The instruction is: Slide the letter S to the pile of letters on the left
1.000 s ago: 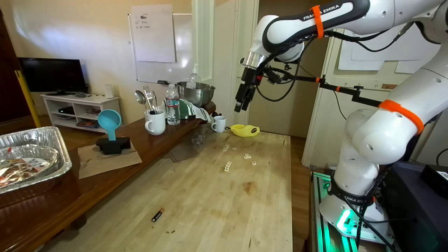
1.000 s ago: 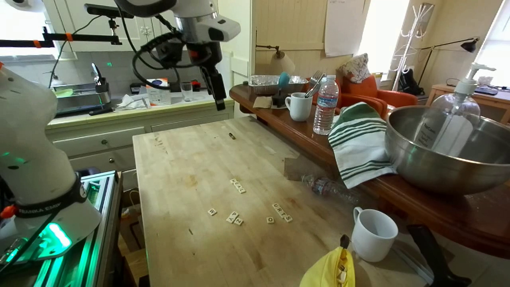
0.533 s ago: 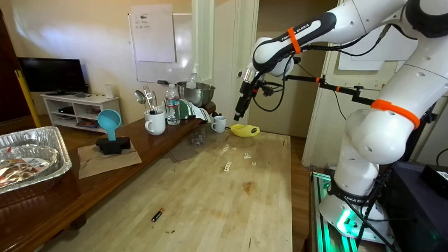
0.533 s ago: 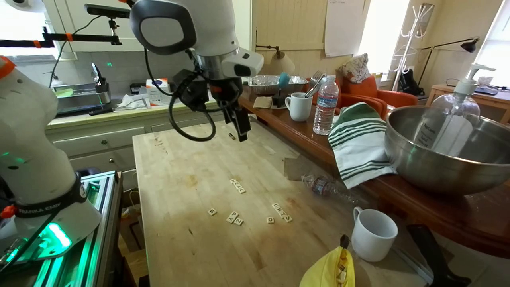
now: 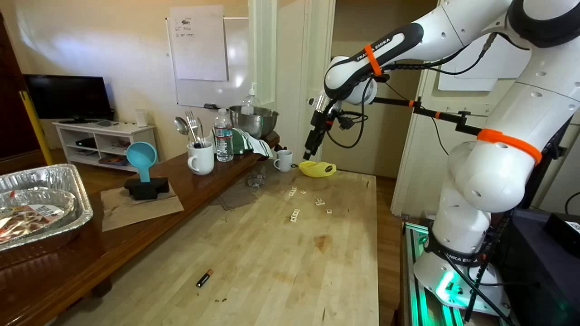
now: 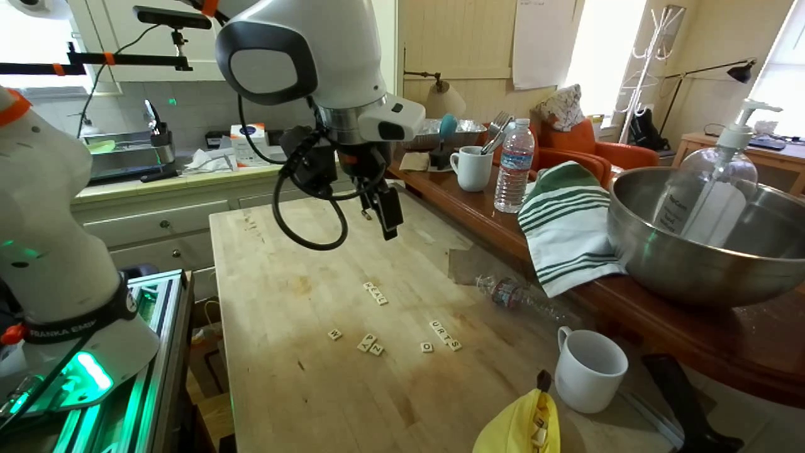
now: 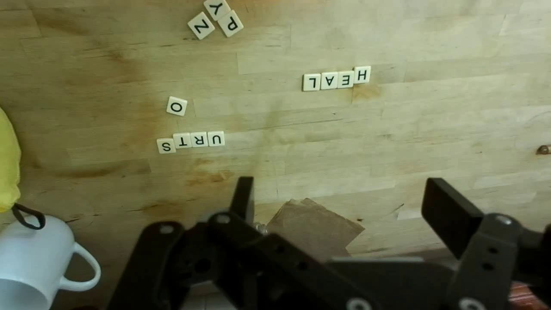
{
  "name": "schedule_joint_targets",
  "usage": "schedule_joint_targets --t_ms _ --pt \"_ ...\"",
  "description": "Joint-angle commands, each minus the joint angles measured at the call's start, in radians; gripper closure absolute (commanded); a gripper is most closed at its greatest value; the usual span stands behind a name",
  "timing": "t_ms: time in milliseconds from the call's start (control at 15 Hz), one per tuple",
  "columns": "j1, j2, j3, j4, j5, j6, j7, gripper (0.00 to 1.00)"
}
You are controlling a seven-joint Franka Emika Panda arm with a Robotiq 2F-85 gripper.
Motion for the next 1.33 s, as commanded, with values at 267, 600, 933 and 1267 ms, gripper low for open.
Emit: schedule_joint_targets --t_ms 267,600,933,1267 --pt "-0.012 0.159 -0.012 0.055 0.030 0.099 -0.098 0.00" --pt "-0.040 0.316 0.000 0.126 0.102 0.183 -0.212 0.00" --pt "-0.120 0.460 0.058 0.217 0.150 0.209 -0.278 0.27" --pt "-0.205 0.560 0.125 0.297 0.151 0.218 -0.299 0.66"
